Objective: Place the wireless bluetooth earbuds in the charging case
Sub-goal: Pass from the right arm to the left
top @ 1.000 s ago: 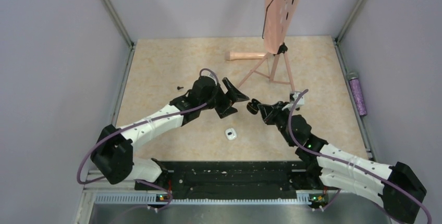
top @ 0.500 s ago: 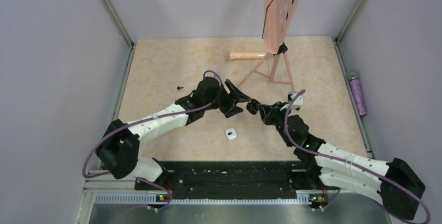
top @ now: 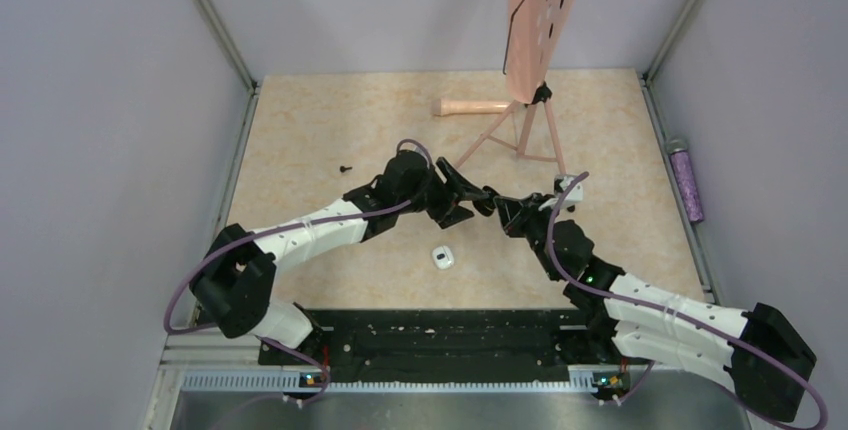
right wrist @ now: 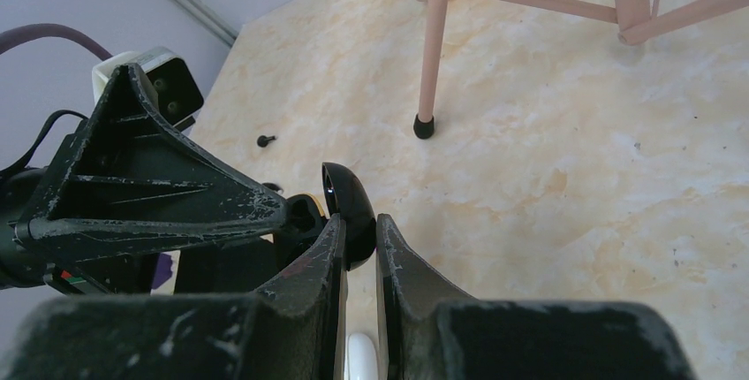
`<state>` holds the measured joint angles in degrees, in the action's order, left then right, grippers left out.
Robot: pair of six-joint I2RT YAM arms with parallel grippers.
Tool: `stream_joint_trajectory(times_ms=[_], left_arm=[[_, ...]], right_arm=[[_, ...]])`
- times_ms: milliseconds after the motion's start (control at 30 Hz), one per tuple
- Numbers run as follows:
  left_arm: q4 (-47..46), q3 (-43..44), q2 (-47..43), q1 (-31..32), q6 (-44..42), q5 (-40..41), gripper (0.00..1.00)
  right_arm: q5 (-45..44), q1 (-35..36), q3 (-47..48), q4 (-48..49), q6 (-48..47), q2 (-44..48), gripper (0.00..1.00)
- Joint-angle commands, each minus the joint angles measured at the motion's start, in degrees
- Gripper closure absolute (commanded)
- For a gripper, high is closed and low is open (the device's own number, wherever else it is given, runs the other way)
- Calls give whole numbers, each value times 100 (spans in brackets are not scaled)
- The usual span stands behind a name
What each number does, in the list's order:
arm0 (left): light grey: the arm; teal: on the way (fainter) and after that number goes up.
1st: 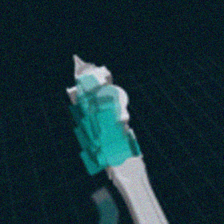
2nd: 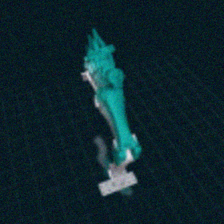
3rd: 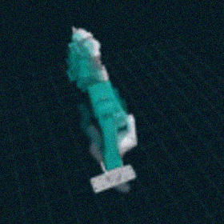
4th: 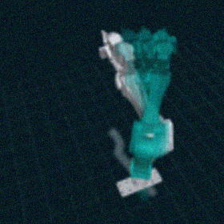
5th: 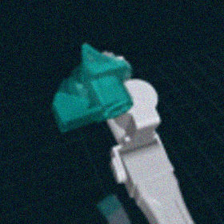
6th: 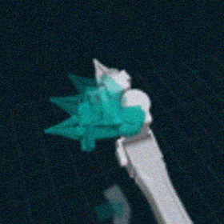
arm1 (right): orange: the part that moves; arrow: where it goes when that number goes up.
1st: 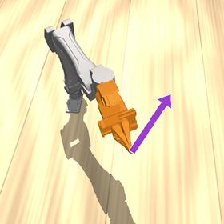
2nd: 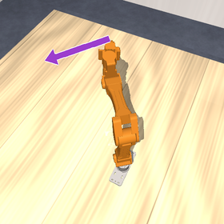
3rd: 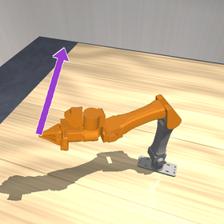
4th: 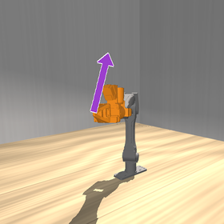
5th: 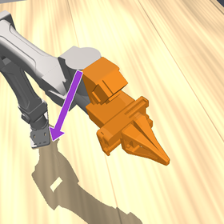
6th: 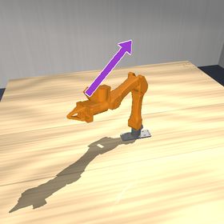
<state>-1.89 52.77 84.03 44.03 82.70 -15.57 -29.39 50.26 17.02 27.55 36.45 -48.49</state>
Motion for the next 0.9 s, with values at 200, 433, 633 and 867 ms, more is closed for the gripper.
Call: stream_joint_trajectory(times_ms=[200, 433, 633, 867], left_arm=[[-565, -48, 134, 42, 200, -63, 44], [-584, -45, 166, 62, 219, -69, 46], [-608, -48, 165, 71, 217, -68, 60], [-604, -33, 195, 71, 110, -121, 90]], right_arm=[[-58, 128, 270, 287, -43, -28, 100], [-60, 144, 250, 320, -26, -54, 100], [-68, 158, 250, 292, -28, -46, 100], [-46, 153, 345, -78, 142, 76, 70]])
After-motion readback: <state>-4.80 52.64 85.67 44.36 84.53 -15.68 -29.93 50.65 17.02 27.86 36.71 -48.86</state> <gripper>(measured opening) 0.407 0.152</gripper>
